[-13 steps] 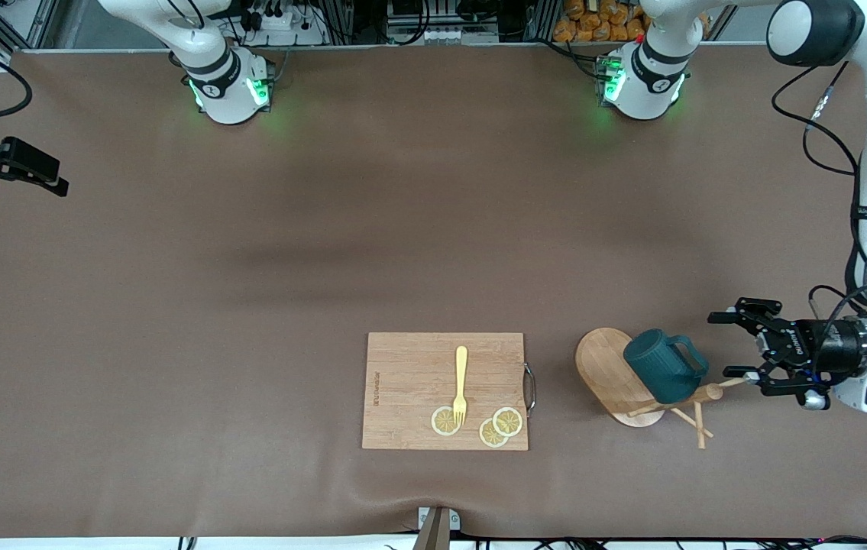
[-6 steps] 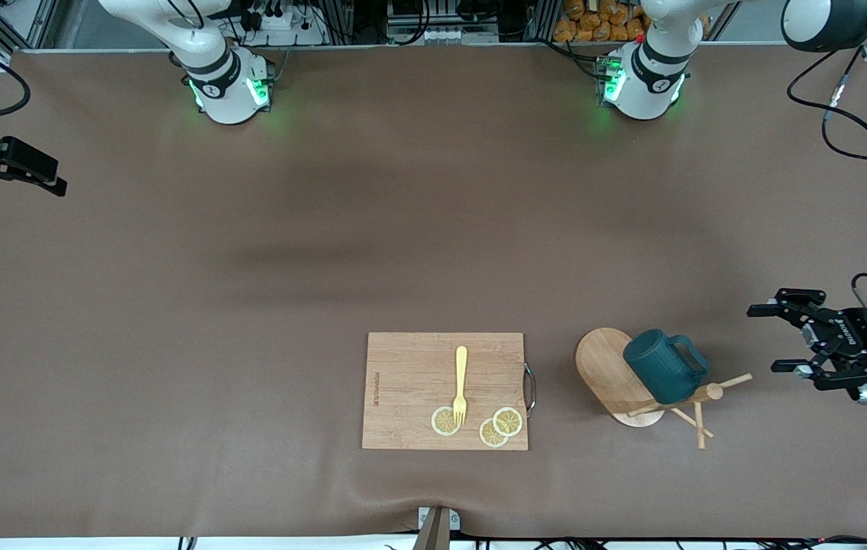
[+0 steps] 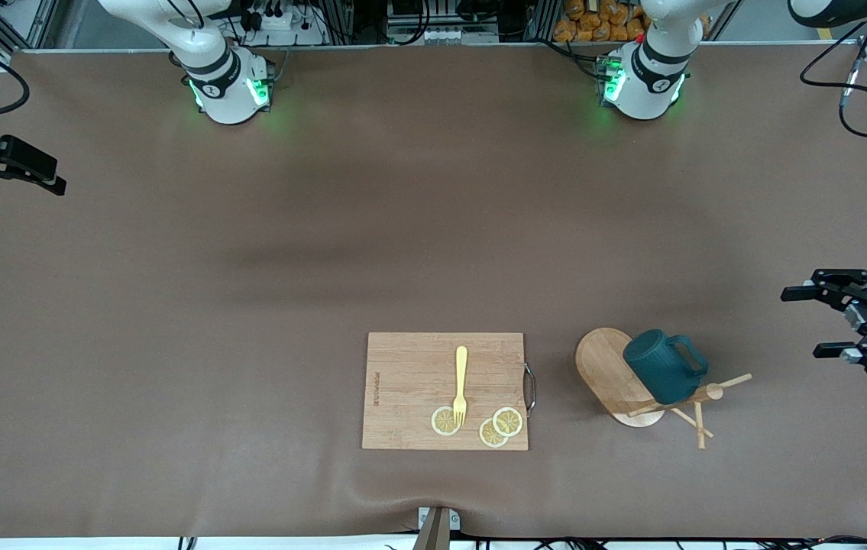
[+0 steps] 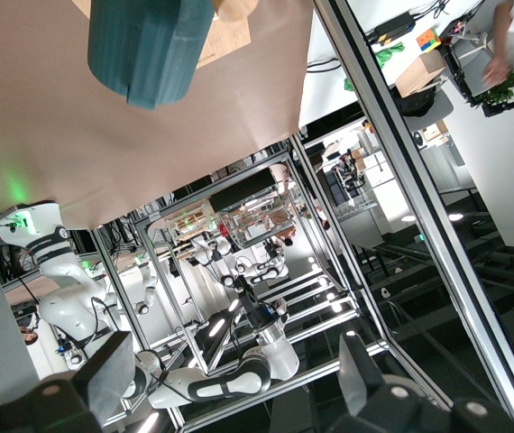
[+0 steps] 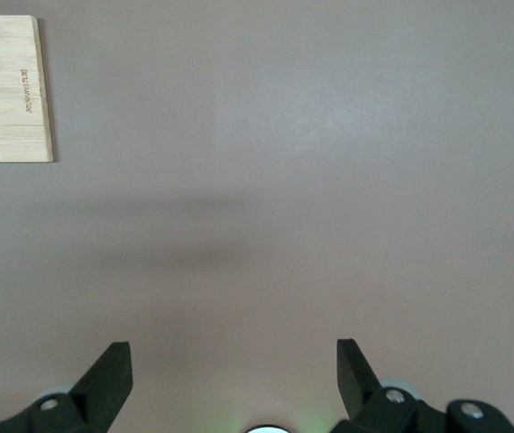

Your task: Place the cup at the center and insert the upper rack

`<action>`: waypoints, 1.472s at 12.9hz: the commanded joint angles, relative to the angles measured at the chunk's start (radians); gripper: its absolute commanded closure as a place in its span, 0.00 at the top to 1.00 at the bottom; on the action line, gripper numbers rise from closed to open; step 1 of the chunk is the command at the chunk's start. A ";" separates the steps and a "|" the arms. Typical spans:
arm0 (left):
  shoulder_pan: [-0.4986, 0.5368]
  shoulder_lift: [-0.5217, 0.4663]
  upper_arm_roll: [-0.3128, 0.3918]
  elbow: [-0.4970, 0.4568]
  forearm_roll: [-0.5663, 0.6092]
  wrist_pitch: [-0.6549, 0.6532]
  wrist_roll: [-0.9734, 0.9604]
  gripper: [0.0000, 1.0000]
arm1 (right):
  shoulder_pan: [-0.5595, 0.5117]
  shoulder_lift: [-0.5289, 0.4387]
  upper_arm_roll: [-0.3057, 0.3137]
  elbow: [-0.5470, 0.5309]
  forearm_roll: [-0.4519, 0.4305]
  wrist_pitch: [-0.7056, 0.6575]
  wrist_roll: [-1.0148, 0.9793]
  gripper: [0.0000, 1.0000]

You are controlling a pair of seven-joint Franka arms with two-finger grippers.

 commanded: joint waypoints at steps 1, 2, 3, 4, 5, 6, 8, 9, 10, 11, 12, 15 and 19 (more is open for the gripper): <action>0.003 -0.054 0.000 -0.020 0.041 -0.006 -0.014 1.00 | 0.000 -0.005 -0.004 0.033 -0.001 -0.009 0.007 1.00; 0.002 -0.074 0.000 -0.020 0.058 -0.006 -0.014 1.00 | -0.003 -0.005 -0.006 0.035 -0.003 -0.009 0.006 1.00; 0.002 -0.089 0.000 -0.020 0.072 -0.006 -0.008 1.00 | -0.006 -0.005 -0.007 0.035 -0.007 -0.010 0.003 1.00; -0.001 -0.103 0.000 -0.019 0.084 -0.004 -0.006 1.00 | -0.008 -0.005 -0.007 0.035 -0.013 -0.012 0.001 1.00; -0.006 -0.120 0.000 -0.019 0.115 -0.003 -0.005 1.00 | -0.008 -0.005 -0.007 0.035 -0.019 -0.012 0.001 1.00; -0.011 -0.133 0.000 -0.017 0.147 -0.001 0.004 1.00 | -0.006 -0.004 -0.006 0.033 -0.022 -0.010 0.000 1.00; -0.018 -0.166 0.000 -0.017 0.207 0.005 0.014 1.00 | -0.012 -0.004 -0.003 0.028 -0.018 -0.010 -0.014 1.00; -0.033 -0.179 0.000 -0.017 0.233 0.006 0.014 1.00 | -0.027 -0.005 0.000 0.025 -0.018 -0.012 -0.033 1.00; -0.047 -0.196 0.000 -0.017 0.276 0.011 0.014 1.00 | -0.035 -0.007 0.005 0.021 -0.018 -0.016 -0.057 1.00; -0.061 -0.213 -0.001 -0.019 0.328 0.017 0.015 1.00 | -0.050 -0.010 0.010 0.007 -0.018 -0.041 -0.059 1.00; -0.087 -0.227 -0.001 -0.017 0.403 0.019 0.021 1.00 | -0.063 -0.012 0.022 0.005 -0.018 -0.058 -0.060 1.00; -0.121 -0.261 -0.015 -0.020 0.611 0.020 0.113 1.00 | -0.074 -0.013 0.036 0.004 -0.018 -0.068 -0.057 1.00; -0.269 -0.368 0.048 -0.052 0.897 0.016 0.322 1.00 | -0.141 -0.012 0.097 0.004 -0.015 -0.068 -0.062 1.00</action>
